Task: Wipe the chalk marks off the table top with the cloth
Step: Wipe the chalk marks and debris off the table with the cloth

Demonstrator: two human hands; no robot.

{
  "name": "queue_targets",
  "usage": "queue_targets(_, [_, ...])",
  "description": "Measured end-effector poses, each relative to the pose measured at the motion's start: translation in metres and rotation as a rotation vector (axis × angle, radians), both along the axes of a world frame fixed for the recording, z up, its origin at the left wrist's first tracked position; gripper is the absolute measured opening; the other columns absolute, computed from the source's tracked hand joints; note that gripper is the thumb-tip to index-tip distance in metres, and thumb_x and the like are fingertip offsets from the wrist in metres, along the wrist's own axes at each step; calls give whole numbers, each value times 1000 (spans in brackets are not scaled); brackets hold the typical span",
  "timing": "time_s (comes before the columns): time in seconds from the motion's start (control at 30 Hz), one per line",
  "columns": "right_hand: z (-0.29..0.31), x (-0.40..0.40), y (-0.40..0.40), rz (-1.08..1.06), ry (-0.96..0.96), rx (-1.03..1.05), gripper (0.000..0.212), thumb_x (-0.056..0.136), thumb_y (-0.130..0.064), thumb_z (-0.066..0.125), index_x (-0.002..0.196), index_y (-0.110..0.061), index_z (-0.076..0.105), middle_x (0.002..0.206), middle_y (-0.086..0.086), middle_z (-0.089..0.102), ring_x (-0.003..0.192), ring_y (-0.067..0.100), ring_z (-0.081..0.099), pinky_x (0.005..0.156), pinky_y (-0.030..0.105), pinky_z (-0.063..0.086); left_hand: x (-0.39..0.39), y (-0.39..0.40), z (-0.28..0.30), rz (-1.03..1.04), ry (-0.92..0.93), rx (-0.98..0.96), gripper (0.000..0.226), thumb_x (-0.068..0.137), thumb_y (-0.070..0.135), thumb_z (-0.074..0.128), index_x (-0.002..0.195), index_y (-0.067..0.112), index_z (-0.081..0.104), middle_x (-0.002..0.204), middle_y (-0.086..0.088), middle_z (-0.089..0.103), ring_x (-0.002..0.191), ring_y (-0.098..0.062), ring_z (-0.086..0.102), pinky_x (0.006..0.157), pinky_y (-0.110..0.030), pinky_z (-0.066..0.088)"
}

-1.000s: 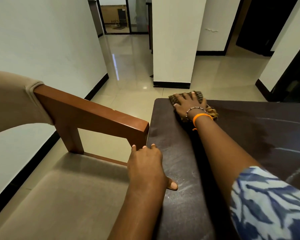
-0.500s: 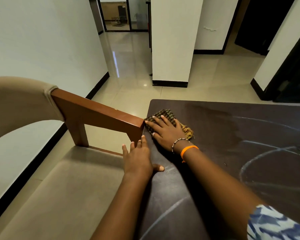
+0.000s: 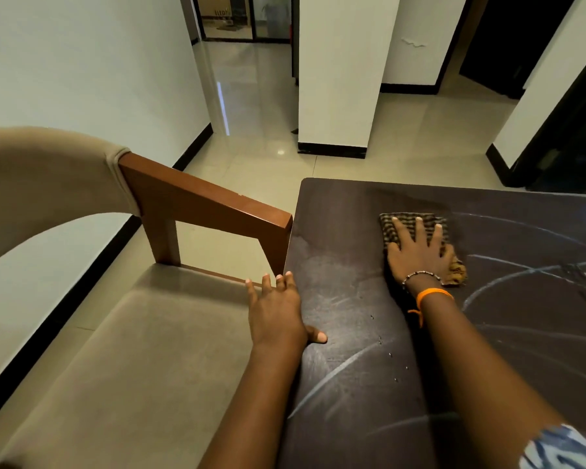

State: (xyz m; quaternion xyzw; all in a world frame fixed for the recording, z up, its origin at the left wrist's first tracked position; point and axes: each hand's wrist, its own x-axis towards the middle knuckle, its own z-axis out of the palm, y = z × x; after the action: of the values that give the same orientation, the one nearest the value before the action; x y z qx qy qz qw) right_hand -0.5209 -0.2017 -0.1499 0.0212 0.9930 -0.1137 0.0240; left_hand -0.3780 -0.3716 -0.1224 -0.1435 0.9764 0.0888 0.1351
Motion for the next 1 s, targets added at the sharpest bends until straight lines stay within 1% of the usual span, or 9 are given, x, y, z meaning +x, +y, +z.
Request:
queue_targets(0.1, [-4,23,-50,260,71,6,51,95,-37,36,144,-41,21,158,-4,10,145,28,1,114,51,10,-1,1,2,-13,-15,-5,114,71,60,66,149,8,1,158,-10,14,147,-30,5,117,-49,-2])
queue_targets(0.2, [-2,48,-96,568,37,4,50,96,-36,33,143,-43,21,158,-8,9,145,26,-1,113,52,8,0,4,4,1,-14,7,116,72,56,67,149,7,-4,158,-9,12,147,-29,4,118,-49,-1])
queue_targets(0.3, [3,54,-89,722,9,28,49,97,-34,33,143,-46,19,158,-11,8,146,22,-1,114,49,8,5,4,6,29,-8,39,115,74,57,65,148,7,-8,159,-10,11,147,-28,4,118,-47,-2])
queue_targets(0.4, [2,47,-53,694,36,44,51,96,-33,34,143,-47,17,158,-13,9,145,19,2,112,44,14,8,2,8,11,-24,50,114,76,59,61,148,8,-10,159,-9,7,147,-29,2,117,-48,-2])
queue_targets(0.5, [3,33,-6,470,38,60,51,97,-32,34,142,-48,18,157,-14,10,145,18,4,111,42,17,9,0,5,9,-12,76,115,74,61,61,148,9,-10,159,-8,8,147,-29,0,117,-49,-3])
queue_targets(0.63, [4,25,57,120,-8,59,50,98,-32,32,144,-44,16,158,-8,9,145,22,4,113,48,15,6,-3,-1,7,10,91,116,73,61,62,148,9,-10,159,-9,9,147,-30,-1,117,-48,-2])
queue_targets(0.73, [5,35,48,-25,-60,40,50,98,-34,31,145,-43,15,159,-6,7,145,26,0,113,50,9,6,-3,-2,3,23,121,116,73,60,62,148,9,-10,159,-9,7,147,-30,-3,118,-46,-2])
queue_targets(0.83, [4,43,6,50,-28,55,51,98,-37,33,145,-43,14,159,-6,5,145,27,-2,113,51,9,6,-2,-2,-4,31,104,114,74,59,62,148,8,-9,159,-9,8,147,-30,-2,118,-45,0])
queue_targets(1.0, [2,43,-85,413,-27,38,51,97,-37,33,144,-45,14,159,-7,3,145,28,-4,113,54,8,3,1,-1,-25,1,42,113,76,58,62,148,6,-8,159,-11,8,146,-32,-1,118,-47,3])
